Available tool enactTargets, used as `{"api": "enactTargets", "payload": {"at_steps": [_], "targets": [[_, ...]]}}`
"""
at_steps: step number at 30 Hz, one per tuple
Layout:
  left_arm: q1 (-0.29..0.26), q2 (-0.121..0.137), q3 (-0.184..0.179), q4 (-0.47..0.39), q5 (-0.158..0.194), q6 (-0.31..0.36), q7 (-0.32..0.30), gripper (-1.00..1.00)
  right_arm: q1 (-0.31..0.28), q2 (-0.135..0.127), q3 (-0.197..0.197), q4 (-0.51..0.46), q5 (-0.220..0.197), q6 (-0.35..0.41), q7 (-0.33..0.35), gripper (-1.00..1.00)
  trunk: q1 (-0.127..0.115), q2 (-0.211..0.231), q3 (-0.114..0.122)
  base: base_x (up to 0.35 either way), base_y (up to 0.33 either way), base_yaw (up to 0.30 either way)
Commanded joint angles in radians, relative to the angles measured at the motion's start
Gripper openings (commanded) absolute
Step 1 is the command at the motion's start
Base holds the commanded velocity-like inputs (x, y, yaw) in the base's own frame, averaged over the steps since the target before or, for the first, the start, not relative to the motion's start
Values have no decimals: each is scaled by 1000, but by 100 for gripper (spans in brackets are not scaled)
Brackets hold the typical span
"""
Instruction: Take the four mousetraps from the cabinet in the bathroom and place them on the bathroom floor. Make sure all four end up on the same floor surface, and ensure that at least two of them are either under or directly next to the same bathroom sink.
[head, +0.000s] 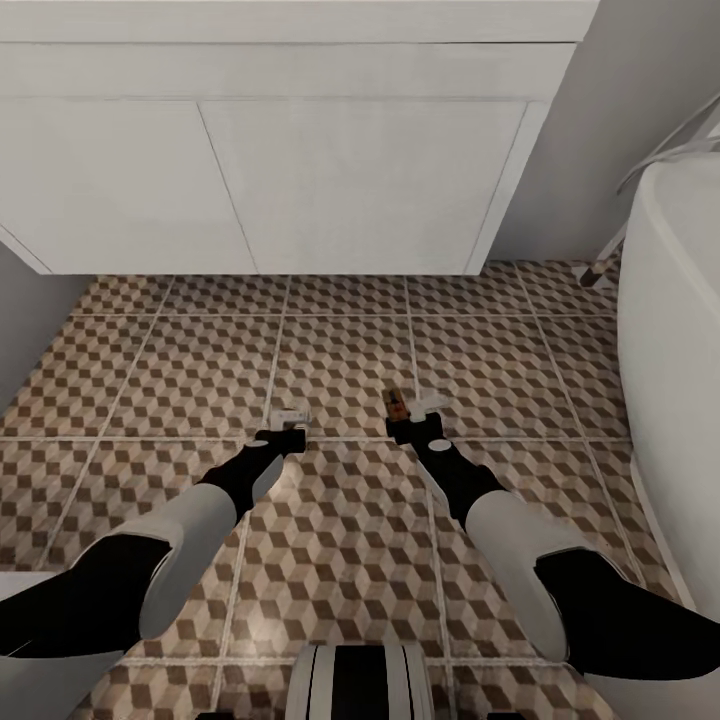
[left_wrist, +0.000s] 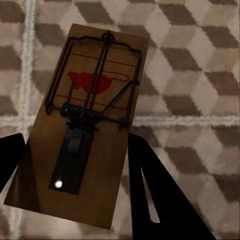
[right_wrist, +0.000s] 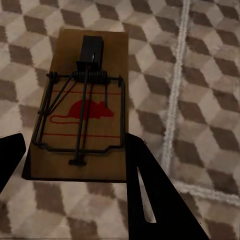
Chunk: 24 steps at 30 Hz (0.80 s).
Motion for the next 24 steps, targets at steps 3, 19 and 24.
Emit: {"api": "enactTargets", "payload": {"at_steps": [3, 19, 24], "targets": [[3, 1, -9, -3, 6, 6, 8, -100, -1, 0, 3, 1, 10, -3, -5, -100, 1, -1, -12, 0, 0, 0], [4, -1, -9, -25, 3, 6, 8, -100, -1, 0, 3, 7, 9, -3, -3, -100, 8, -5, -94, 0, 0, 0], [4, -2, -11, -121, 4, 7, 7, -100, -1, 0, 3, 10, 9, -3, -3, -100, 11, -6, -121, 0, 0, 0]]}}
